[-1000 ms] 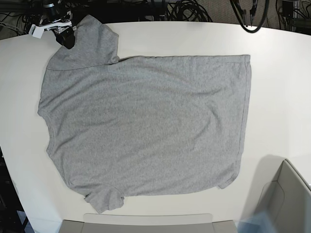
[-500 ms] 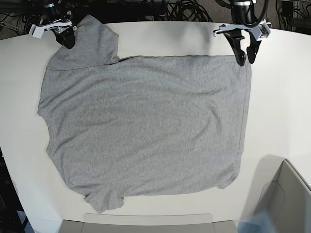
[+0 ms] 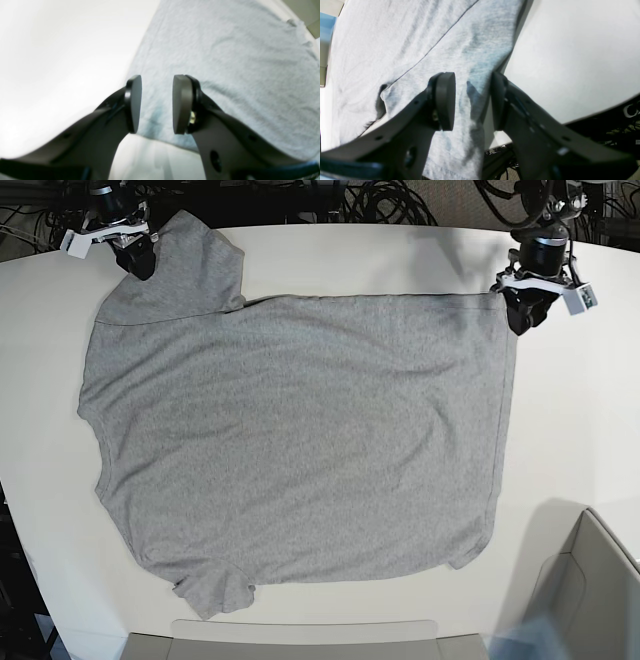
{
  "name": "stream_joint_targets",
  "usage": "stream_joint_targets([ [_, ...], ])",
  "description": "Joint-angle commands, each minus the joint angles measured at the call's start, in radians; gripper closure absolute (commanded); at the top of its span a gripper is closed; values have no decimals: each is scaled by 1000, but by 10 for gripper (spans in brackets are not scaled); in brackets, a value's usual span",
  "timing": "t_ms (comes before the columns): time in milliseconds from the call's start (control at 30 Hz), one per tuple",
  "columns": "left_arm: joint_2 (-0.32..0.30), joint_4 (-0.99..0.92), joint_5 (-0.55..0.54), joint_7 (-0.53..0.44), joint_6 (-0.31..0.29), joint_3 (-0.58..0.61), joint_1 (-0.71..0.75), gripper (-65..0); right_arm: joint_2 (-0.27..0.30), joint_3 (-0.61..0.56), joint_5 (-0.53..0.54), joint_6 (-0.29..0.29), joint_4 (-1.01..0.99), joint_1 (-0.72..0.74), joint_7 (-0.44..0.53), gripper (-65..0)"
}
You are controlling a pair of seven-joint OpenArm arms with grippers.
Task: Fold the T-shirt properly
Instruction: 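Lower both grippers and pinch the shirt's shoulder corners, then lift the shoulder corners and pull them across the shirt toward the hem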
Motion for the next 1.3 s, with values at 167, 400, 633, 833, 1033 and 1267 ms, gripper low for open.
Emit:
stream_joint_targets([
  [167, -6, -170, -4, 4, -84, -13, -54, -221, 8, -2, -3, -18, 2, -16, -38, -240],
  [400, -6, -284, -3, 4, -118, -13, -92, -220, 8, 9, 0, -18, 4, -8, -126, -240],
  [633, -8, -304, -1, 30, -130, -1, -98, -220, 6, -1, -3, -18, 17, 2, -132, -240],
  [833, -6, -345, 4, 148, -234, -8, -169, -219, 6, -22, -6, -18, 33, 4, -132, -240],
  [1033, -6, -420, 4, 159, -239, -2, -210, -217, 11, -36, -8, -18, 37, 12, -132, -214],
  [1267, -8, -417, 4, 159, -239, -8, -201, -1, 14, -36, -8, -18, 39, 12, -132, 0],
])
